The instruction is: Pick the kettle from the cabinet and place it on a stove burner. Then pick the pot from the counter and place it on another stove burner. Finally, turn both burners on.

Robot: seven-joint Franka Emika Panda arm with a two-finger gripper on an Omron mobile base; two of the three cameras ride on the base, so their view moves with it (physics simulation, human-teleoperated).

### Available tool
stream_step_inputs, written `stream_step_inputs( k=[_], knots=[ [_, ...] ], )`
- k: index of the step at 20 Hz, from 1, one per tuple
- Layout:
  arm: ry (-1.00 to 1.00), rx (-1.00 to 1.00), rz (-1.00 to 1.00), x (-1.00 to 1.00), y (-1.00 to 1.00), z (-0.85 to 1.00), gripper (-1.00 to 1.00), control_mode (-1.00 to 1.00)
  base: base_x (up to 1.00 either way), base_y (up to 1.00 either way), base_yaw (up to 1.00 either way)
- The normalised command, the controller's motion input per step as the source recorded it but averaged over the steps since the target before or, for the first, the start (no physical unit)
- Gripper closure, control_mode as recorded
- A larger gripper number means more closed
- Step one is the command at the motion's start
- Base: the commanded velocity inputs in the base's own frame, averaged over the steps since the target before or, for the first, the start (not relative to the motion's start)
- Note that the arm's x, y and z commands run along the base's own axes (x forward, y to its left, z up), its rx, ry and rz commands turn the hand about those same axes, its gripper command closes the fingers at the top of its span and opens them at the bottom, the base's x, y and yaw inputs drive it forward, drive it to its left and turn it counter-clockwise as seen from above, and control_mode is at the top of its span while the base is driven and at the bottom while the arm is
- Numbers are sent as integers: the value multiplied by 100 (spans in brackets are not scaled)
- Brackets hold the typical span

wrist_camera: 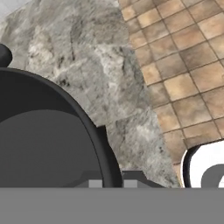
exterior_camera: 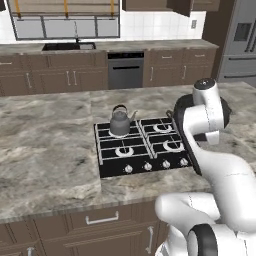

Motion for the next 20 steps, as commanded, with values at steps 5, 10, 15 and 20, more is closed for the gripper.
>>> stream_step_inputs(
  k=[5,10,15,20],
  knots=[
    [4,0,3,66,0,0,100,-100,0,0,0],
    [10,0,0,67,0,0,100,-100,0,0,0],
    [13,0,0,65,0,-1,100,-100,0,0,0],
    [6,0,0,55,0,-18,100,-100,0,0,0]
  ],
)
